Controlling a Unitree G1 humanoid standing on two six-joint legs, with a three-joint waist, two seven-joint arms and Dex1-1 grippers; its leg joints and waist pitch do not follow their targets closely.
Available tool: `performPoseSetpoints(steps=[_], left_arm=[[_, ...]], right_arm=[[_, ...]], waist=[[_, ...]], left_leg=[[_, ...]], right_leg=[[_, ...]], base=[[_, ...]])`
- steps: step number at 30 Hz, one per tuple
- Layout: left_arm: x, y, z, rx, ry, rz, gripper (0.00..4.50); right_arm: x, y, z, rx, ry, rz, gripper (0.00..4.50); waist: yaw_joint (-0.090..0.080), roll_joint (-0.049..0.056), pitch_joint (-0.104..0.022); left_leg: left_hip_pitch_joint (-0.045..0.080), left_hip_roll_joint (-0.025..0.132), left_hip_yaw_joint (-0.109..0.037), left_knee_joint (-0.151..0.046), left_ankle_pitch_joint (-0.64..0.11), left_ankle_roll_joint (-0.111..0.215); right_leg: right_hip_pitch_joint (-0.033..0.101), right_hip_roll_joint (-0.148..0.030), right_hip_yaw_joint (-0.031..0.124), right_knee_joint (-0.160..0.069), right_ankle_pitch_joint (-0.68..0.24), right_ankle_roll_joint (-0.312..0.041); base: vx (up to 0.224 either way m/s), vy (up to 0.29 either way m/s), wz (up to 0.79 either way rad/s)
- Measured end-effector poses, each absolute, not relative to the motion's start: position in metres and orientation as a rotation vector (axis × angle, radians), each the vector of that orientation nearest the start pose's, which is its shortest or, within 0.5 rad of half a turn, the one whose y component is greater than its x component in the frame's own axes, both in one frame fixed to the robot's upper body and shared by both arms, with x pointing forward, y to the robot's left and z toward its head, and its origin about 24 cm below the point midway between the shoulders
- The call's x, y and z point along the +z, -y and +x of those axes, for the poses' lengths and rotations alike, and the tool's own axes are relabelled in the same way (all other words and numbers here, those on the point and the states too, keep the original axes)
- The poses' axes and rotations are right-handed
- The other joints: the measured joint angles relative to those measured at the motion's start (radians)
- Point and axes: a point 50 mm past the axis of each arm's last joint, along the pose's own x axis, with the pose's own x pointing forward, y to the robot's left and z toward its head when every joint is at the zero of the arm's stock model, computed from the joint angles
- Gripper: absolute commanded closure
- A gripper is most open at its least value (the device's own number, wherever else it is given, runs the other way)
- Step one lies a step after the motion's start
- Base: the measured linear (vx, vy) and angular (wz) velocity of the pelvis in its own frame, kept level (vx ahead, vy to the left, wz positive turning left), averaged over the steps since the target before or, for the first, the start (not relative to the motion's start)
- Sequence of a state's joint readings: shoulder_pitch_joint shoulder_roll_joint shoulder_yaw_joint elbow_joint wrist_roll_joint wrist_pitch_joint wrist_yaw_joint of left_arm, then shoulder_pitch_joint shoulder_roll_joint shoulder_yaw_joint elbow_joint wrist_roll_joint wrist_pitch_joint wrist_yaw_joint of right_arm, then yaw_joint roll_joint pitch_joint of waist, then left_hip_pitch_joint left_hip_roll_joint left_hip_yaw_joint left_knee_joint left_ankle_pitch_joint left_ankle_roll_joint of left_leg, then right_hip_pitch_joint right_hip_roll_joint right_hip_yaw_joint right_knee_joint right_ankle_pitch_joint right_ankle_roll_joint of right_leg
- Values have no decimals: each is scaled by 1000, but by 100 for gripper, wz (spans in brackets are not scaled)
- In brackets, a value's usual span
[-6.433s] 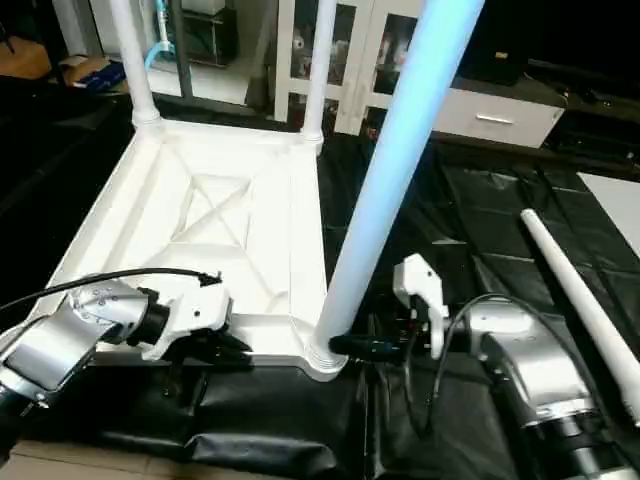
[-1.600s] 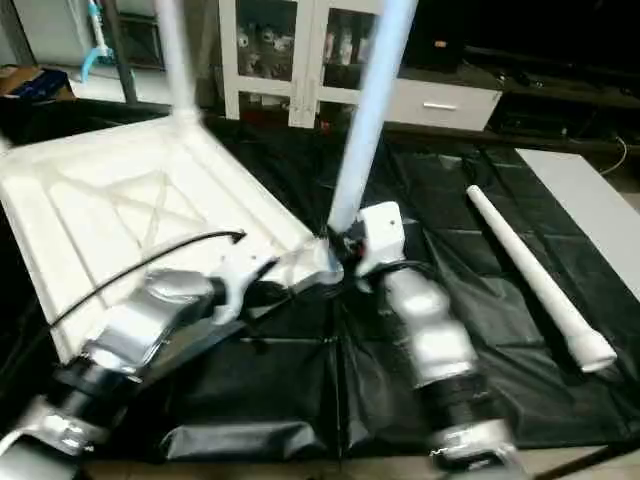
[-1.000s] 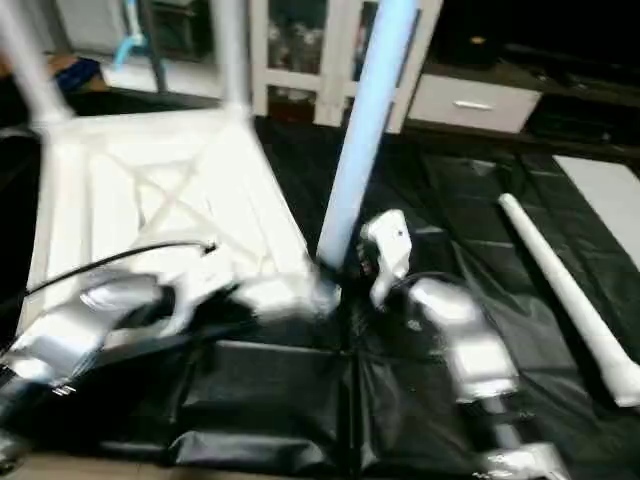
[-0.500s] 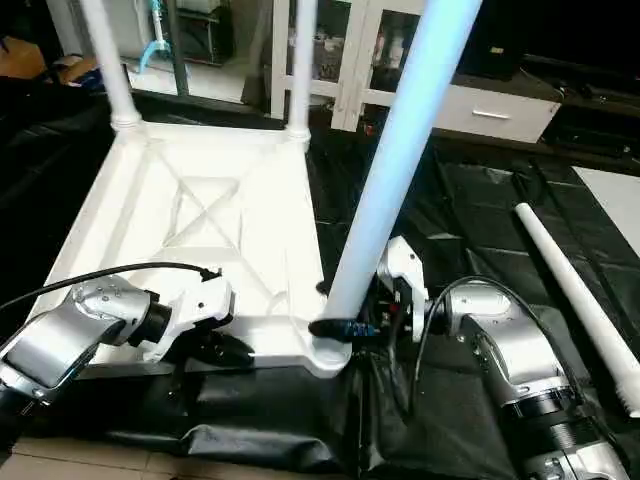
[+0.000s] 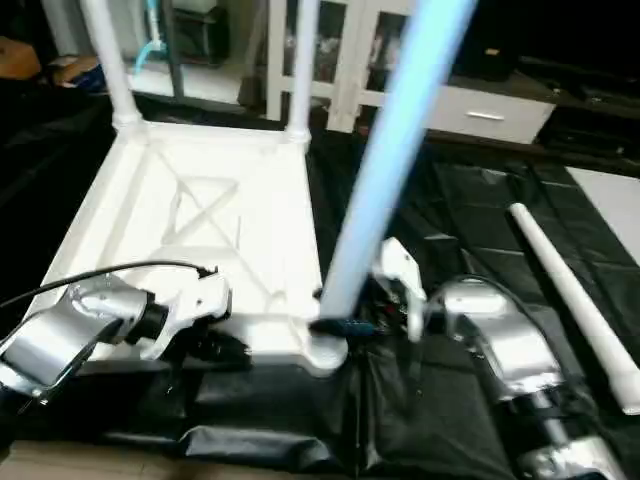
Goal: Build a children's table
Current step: Rotate leg to tighten
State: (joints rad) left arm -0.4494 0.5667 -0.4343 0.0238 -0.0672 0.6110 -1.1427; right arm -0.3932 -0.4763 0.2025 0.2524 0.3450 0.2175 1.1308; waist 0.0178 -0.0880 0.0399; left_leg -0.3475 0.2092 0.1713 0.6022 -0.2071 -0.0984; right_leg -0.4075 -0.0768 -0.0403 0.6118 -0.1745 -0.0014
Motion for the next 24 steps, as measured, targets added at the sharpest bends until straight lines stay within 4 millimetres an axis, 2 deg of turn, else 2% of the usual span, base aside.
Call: performPoseSetpoints(steps=[3,6,7,9,11,15,17,19,21,24], left_arm=[[64,-121,284,-1172,-653,389,450],[59,-99,300,-969,-618,340,450],[59,-89,304,-926,-594,344,450],[58,-82,305,-904,-571,337,450],[57,-78,305,-900,-560,332,450],[58,-81,306,-906,-555,339,450],[60,-83,306,-906,-550,346,450],[61,-85,305,-920,-550,350,450],[63,-90,304,-940,-554,355,450],[67,-102,304,-975,-556,390,450]], right_arm=[[70,153,303,1046,-241,-91,266],[62,138,326,622,-193,-18,267],[61,129,330,451,-160,11,267],[59,123,330,309,-130,41,267],[57,118,328,216,-114,77,267],[58,114,325,216,-77,93,267],[59,114,325,272,-62,116,267],[61,120,324,359,-57,104,212],[62,125,320,484,-62,59,198],[63,127,315,573,-81,86,181]], waist=[[-20,-4,-3],[-42,-4,-2],[-45,-3,-1],[-46,0,1],[-42,-1,0],[-39,-1,-1],[-40,-1,0],[-39,2,1],[-38,6,1],[-40,9,2]], left_leg=[[0,0,-4,1,0,0],[-3,-1,-6,5,0,0],[-9,-2,-11,6,0,0],[-15,-2,-19,4,0,0],[-17,-2,-21,5,1,-1],[-17,-1,-20,3,1,-2],[-17,-1,-20,2,1,-2],[-18,-1,-20,1,1,-2],[-18,0,-19,0,1,-2],[-17,0,-18,-1,1,-2]], right_leg=[[1,0,-1,-4,0,1],[-5,0,-3,-6,0,1],[-11,0,-7,-9,0,1],[-12,0,-17,-17,0,1],[-12,0,-21,-18,6,-1],[-11,0,-21,-16,17,-1],[-11,0,-21,-16,21,-1],[-11,0,-21,-16,24,-5],[-11,0,-21,-16,24,-5],[-12,2,-21,-16,23,-5]], base=[[0,0,0],[-17,5,-5],[-50,16,-15],[0,0,0],[0,0,0],[0,0,0],[0,0,0],[0,0,0],[25,2,0],[0,0,0]])
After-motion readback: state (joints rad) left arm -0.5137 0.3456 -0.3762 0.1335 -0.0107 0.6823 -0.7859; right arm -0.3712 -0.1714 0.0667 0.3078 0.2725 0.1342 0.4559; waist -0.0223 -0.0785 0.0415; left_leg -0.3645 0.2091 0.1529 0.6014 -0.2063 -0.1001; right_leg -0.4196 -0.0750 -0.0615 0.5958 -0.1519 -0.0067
